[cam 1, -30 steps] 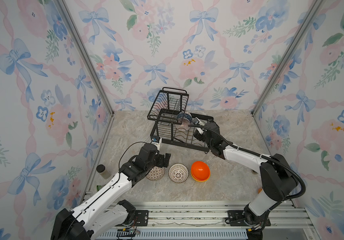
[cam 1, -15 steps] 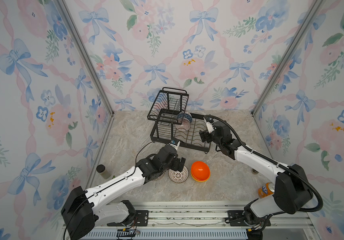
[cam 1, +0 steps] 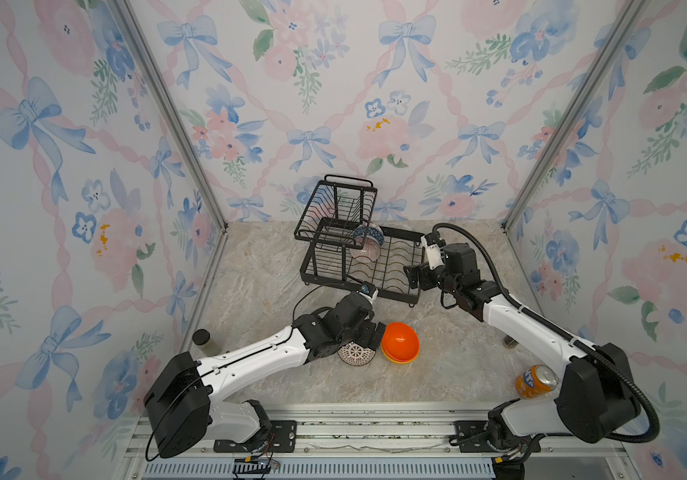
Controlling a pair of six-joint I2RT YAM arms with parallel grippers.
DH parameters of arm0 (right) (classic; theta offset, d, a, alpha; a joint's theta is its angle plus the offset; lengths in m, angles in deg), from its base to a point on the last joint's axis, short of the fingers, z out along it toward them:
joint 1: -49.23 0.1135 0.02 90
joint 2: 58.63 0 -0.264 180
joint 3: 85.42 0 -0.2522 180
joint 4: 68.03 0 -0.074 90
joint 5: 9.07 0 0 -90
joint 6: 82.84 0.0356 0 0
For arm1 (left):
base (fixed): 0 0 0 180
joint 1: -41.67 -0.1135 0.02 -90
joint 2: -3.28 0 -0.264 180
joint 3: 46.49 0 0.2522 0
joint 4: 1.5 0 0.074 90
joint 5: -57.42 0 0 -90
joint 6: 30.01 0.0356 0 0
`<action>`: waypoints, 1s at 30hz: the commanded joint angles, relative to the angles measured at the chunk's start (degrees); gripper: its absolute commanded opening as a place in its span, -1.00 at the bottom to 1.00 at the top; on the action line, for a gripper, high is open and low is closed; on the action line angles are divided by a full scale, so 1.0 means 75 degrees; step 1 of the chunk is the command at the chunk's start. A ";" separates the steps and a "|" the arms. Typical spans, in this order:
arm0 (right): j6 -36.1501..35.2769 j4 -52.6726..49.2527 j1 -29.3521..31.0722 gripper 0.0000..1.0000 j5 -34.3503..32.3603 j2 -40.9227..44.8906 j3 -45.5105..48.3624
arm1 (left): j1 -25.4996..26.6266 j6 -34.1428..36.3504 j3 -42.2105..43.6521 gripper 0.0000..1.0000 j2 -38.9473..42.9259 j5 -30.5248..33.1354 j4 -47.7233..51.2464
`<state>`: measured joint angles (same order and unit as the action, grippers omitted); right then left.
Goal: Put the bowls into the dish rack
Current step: 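Lower the left gripper onto the orange bowl rim and close it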
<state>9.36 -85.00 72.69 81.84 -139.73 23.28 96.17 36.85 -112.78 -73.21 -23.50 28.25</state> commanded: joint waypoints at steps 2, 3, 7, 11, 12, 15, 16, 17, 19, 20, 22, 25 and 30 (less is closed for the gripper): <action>0.0095 -0.0395 -0.0118 0.94 0.0547 -0.0112 -0.0036 | 0.0229 -0.0374 -0.0190 0.96 -0.0458 -0.0161 -0.0311; 0.0073 -0.0425 -0.0130 0.93 0.0559 -0.0140 -0.0076 | 0.0237 -0.0451 -0.0184 0.96 -0.0552 -0.0239 -0.0410; -0.0036 -0.0471 -0.0170 0.94 0.0575 -0.0201 -0.0218 | 0.0302 -0.0597 -0.0352 0.93 -0.1006 -0.0534 -0.0636; -0.0119 -0.0484 -0.0190 0.94 0.0638 -0.0358 -0.0389 | 0.0364 -0.0655 -0.0660 0.80 -0.1483 -0.0628 -0.0630; -0.0142 -0.0506 -0.0190 0.94 0.0641 -0.0409 -0.0435 | 0.0370 -0.0655 -0.0727 0.75 -0.1585 -0.0605 -0.0621; -0.0205 -0.0526 -0.0190 0.94 0.0619 -0.0524 -0.0501 | 0.0375 -0.0677 -0.0851 0.55 -0.1834 -0.0493 -0.0593; -0.0199 -0.0518 -0.0202 0.94 0.0625 -0.0530 -0.0498 | 0.0375 -0.0667 -0.0905 0.47 -0.1911 -0.0431 -0.0564; -0.0199 -0.0501 -0.0205 0.94 0.0625 -0.0542 -0.0469 | 0.0375 -0.0643 -0.0976 0.40 -0.1984 -0.0360 -0.0486; -0.0205 -0.0464 -0.0210 0.94 0.0625 -0.0530 -0.0420 | 0.0375 -0.0586 -0.1130 0.26 -0.2141 -0.0269 -0.0268; -0.0207 -0.0456 -0.0221 0.93 0.0622 -0.0542 -0.0414 | 0.0394 -0.0548 -0.1215 0.18 -0.2227 -0.0223 -0.0170; -0.0212 -0.0453 -0.0247 0.93 0.0622 -0.0574 -0.0398 | 0.0397 -0.0485 -0.1373 0.08 -0.2377 -0.0136 0.0046; -0.0212 -0.0421 -0.0281 0.94 0.0638 -0.0607 -0.0398 | 0.0422 -0.0425 -0.1549 -0.08 -0.2539 -0.0029 0.0252; -0.0223 -0.0417 -0.0317 0.93 0.0688 -0.0659 -0.0419 | 0.0457 -0.0390 -0.1774 -0.17 -0.2768 0.0089 0.0529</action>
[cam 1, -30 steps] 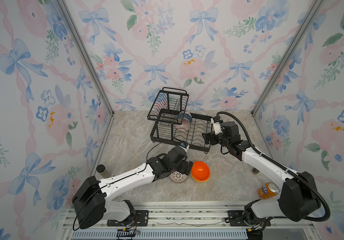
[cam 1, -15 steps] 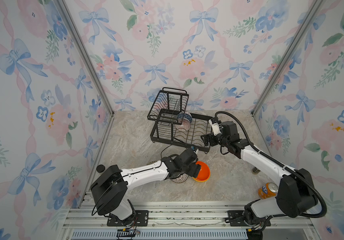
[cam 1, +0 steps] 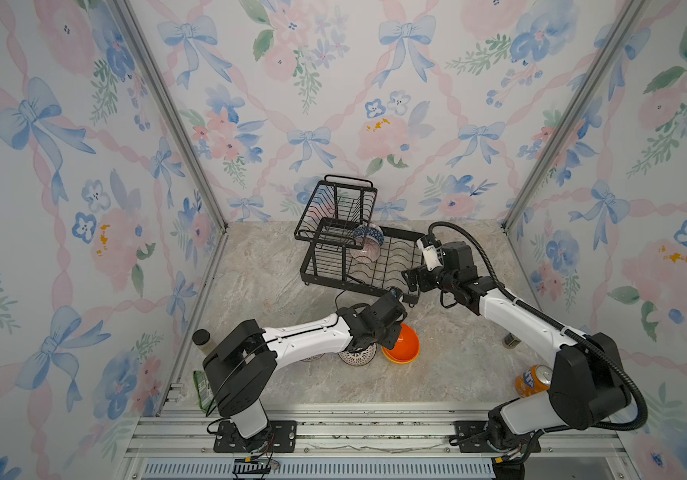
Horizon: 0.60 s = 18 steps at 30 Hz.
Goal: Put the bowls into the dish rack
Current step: 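Lower the left gripper onto the orange bowl rim and close it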
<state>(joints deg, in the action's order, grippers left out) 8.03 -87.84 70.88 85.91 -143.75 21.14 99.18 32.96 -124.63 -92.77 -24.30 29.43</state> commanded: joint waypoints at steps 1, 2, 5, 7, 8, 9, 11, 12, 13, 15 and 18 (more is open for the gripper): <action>-0.0034 -0.0038 -0.0086 0.93 0.0146 -0.0134 -0.0129 | 0.0071 0.0135 -0.0215 -0.19 -0.0206 0.0216 0.0421; -0.0033 -0.0039 -0.0086 0.93 0.0163 -0.0135 -0.0119 | 0.0087 0.0139 -0.0250 -0.21 -0.0263 0.0219 0.0467; -0.0037 -0.0026 -0.0098 0.93 0.0160 -0.0135 -0.0088 | 0.0121 0.0174 -0.0337 -0.25 -0.0381 0.0274 0.0611; -0.0036 -0.0015 -0.0109 0.94 0.0170 -0.0146 -0.0079 | 0.0128 0.0199 -0.0382 -0.28 -0.0455 0.0365 0.0718; -0.0033 -0.0017 -0.0110 0.93 0.0181 -0.0147 -0.0085 | 0.0135 0.0219 -0.0390 -0.31 -0.0481 0.0422 0.0744; -0.0033 -0.0020 -0.0109 0.93 0.0181 -0.0155 -0.0077 | 0.0138 0.0221 -0.0404 -0.36 -0.0512 0.0481 0.0778; -0.0034 -0.0016 -0.0109 0.94 0.0181 -0.0164 -0.0084 | 0.0163 0.0234 -0.0467 -0.45 -0.0590 0.0600 0.0893; -0.0039 -0.0017 -0.0109 0.93 0.0181 -0.0158 -0.0093 | 0.0159 0.0247 -0.0476 -0.47 -0.0608 0.0628 0.0912; -0.0033 -0.0020 -0.0109 0.94 0.0188 -0.0158 -0.0091 | 0.0159 0.0251 -0.0493 -0.54 -0.0619 0.0655 0.0932; -0.0039 -0.0032 -0.0117 0.93 0.0182 -0.0147 -0.0083 | 0.0176 0.0264 -0.0509 -0.63 -0.0609 0.0666 0.0933; -0.0039 -0.0027 -0.0121 0.94 0.0190 -0.0147 -0.0067 | 0.0172 0.0287 -0.0554 -0.77 -0.0585 0.0701 0.0930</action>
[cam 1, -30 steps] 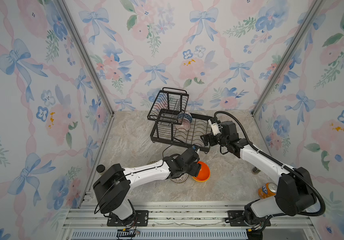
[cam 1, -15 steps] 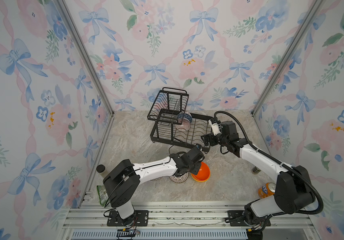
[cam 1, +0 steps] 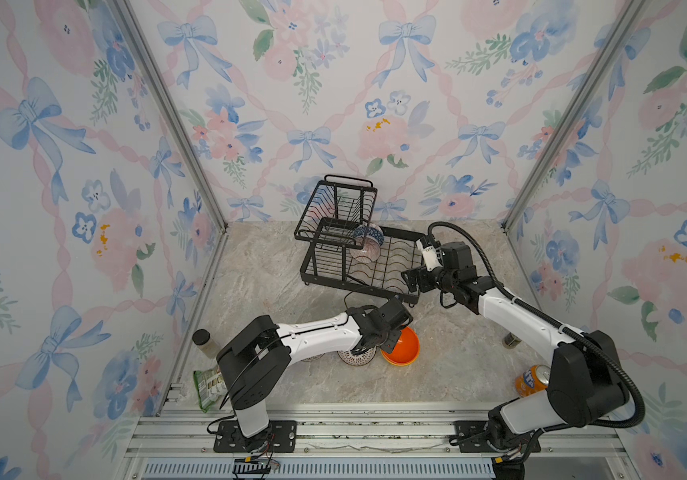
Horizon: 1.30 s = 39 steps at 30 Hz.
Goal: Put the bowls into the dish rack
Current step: 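Lower the left gripper onto the orange bowl rim and close it, then lift the orange bowl off the yellow bowl toward the rack while the right gripper approaches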
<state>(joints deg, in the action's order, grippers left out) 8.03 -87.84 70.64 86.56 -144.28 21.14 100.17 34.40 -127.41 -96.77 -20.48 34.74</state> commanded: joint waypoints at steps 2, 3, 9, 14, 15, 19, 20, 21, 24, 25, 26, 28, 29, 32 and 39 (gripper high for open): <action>-0.0033 -0.0038 -0.0089 0.93 0.0107 -0.0082 -0.0065 | 0.0049 0.0098 -0.0227 -0.83 -0.0039 0.0216 0.0259; -0.0035 -0.0044 -0.0089 0.94 0.0105 -0.0077 -0.0054 | 0.0056 0.0096 -0.0251 -0.85 -0.0020 0.0230 0.0289; -0.0045 -0.0044 -0.0090 0.93 0.0129 -0.0065 -0.0057 | 0.0052 0.0125 -0.0349 -0.91 0.0035 0.0311 0.0348; -0.0048 -0.0038 -0.0090 0.93 0.0140 -0.0053 -0.0058 | 0.0056 0.0200 -0.0459 -1.00 0.0100 0.0352 0.0366; -0.0045 -0.0039 -0.0086 0.93 0.0141 -0.0042 -0.0058 | 0.0057 0.0228 -0.0485 -1.00 0.0121 0.0376 0.0360; -0.0045 -0.0061 -0.0108 0.94 0.0164 -0.0041 -0.0096 | 0.0070 0.0353 -0.0628 -1.00 0.0198 0.0424 0.0364; -0.0046 -0.0061 -0.0101 0.93 0.0170 -0.0039 -0.0111 | 0.0064 0.0384 -0.0663 -1.00 0.0216 0.0431 0.0366; -0.0045 -0.0070 -0.0101 0.93 0.0183 -0.0036 -0.0107 | 0.0068 0.0412 -0.0695 -1.00 0.0235 0.0448 0.0366; -0.0032 -0.0074 -0.0117 0.93 0.0208 -0.0012 -0.0117 | 0.0070 0.0440 -0.0714 -1.00 0.0308 0.0576 0.0366; -0.0022 -0.0070 -0.0130 0.93 0.0224 0.0011 -0.0120 | 0.0067 0.0458 -0.0705 -1.00 0.0342 0.0617 0.0360; 0.0001 -0.0069 -0.0151 0.94 0.0233 0.0037 -0.0128 | 0.0063 0.0476 -0.0702 -1.00 0.0403 0.0669 0.0355; 0.0106 -0.0010 -0.0221 0.93 0.0396 0.0086 -0.0133 | 0.0075 0.0533 -0.0646 -1.00 0.0531 0.0755 0.0345; 0.0200 0.0026 -0.0283 0.94 0.0535 0.0126 -0.0130 | 0.0065 0.0517 -0.0591 -1.00 0.0642 0.0849 0.0334; 0.0450 0.0203 -0.0435 0.93 0.0850 0.0269 -0.0080 | 0.0060 0.0575 -0.0433 -1.00 0.0965 0.1084 0.0334; 0.0604 0.0059 -0.0566 0.94 0.1175 0.0616 -0.0224 | -0.0282 0.0646 0.0053 -1.00 0.1912 0.1281 0.0307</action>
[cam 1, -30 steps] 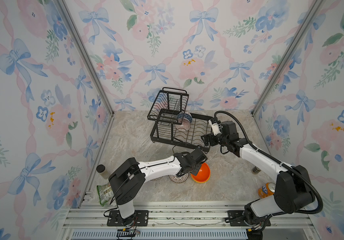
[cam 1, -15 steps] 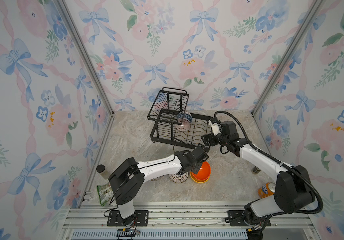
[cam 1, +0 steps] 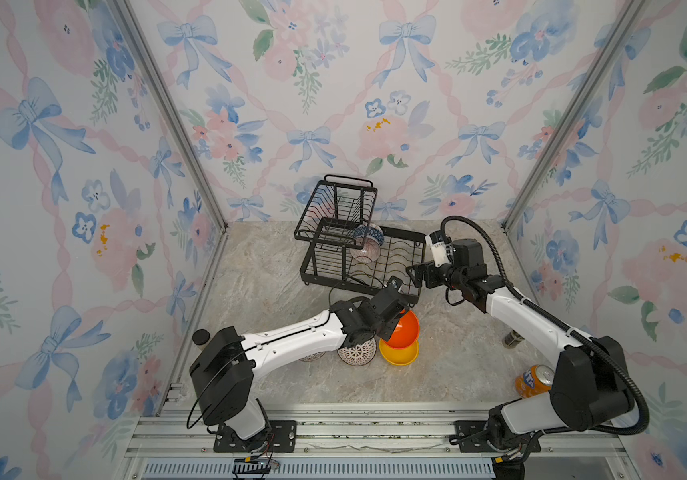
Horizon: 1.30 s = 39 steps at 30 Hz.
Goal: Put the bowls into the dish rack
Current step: 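Lift the orange bowl off the yellow bowl toward the rack while the right gripper approaches, then close the right gripper on the orange bowl rim beside the left gripper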
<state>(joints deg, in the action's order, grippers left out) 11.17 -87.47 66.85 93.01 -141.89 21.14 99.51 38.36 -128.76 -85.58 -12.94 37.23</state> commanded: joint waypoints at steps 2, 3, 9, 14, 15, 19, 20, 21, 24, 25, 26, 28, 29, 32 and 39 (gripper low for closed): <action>0.0214 -0.0056 -0.0065 0.93 0.0441 0.0470 -0.0251 | -0.0421 0.0118 0.0455 -1.00 0.0725 0.0293 -0.0099; 0.0239 -0.0083 -0.0065 0.93 0.0481 0.0549 -0.0276 | -0.0533 0.0130 0.0574 -1.00 0.0865 0.0282 -0.0154; 0.0424 -0.0299 -0.0003 0.93 0.0935 0.1061 -0.0403 | -0.1110 0.0165 0.1457 -1.00 0.1963 0.0472 -0.1073; 0.0385 -0.0677 0.0468 0.93 0.1051 0.1246 -0.0738 | -0.1314 0.0252 0.1975 -1.00 0.2647 0.0967 -0.1838; 0.0385 -0.0725 0.0601 0.93 0.1056 0.1235 -0.0794 | -0.1327 0.0280 0.2034 -1.00 0.2724 0.1047 -0.1964; 0.0420 -0.0771 0.1292 0.93 0.0994 0.1068 -0.1034 | -0.1338 0.0409 0.2251 -1.00 0.2949 0.1424 -0.2516; 0.0481 -0.0718 0.1439 0.93 0.0974 0.0992 -0.1070 | -0.1338 0.0442 0.2305 -1.00 0.2992 0.1497 -0.2675; 0.0565 -0.0662 0.1554 0.94 0.0985 0.0920 -0.1112 | -0.1338 0.0489 0.2356 -1.00 0.3026 0.1568 -0.2819; 0.0689 -0.0567 0.1883 0.93 0.0980 0.0667 -0.1284 | -0.1338 0.0649 0.2498 -1.00 0.3103 0.1782 -0.3250; 0.0715 -0.0558 0.1974 0.93 0.0979 0.0590 -0.1349 | -0.1349 0.0710 0.2524 -1.00 0.3116 0.1810 -0.3336; 0.0733 -0.0547 0.2048 0.93 0.0977 0.0520 -0.1398 | -0.1361 0.0747 0.2514 -1.00 0.3108 0.1843 -0.3387; 0.0742 -0.0546 0.2196 0.94 0.0977 0.0402 -0.1459 | -0.1398 0.0808 0.2501 -1.00 0.3089 0.1852 -0.3462; 0.0735 -0.0566 0.2264 0.95 0.0965 0.0335 -0.1501 | -0.1407 0.0838 0.2502 -1.00 0.3071 0.1857 -0.3501; 0.0736 -0.0646 0.2433 1.00 0.0862 0.0158 -0.1552 | -0.1450 0.0880 0.2516 -1.00 0.3071 0.1823 -0.3665; 0.0857 -0.0904 0.2675 0.82 0.0688 -0.0278 -0.1769 | -0.1481 0.0984 0.2487 -1.00 0.3008 0.1627 -0.3918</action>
<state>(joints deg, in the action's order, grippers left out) 16.62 -92.36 86.09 99.11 -142.88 9.80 88.89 44.66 -109.79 -63.76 -0.48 11.36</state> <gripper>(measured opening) 0.916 0.074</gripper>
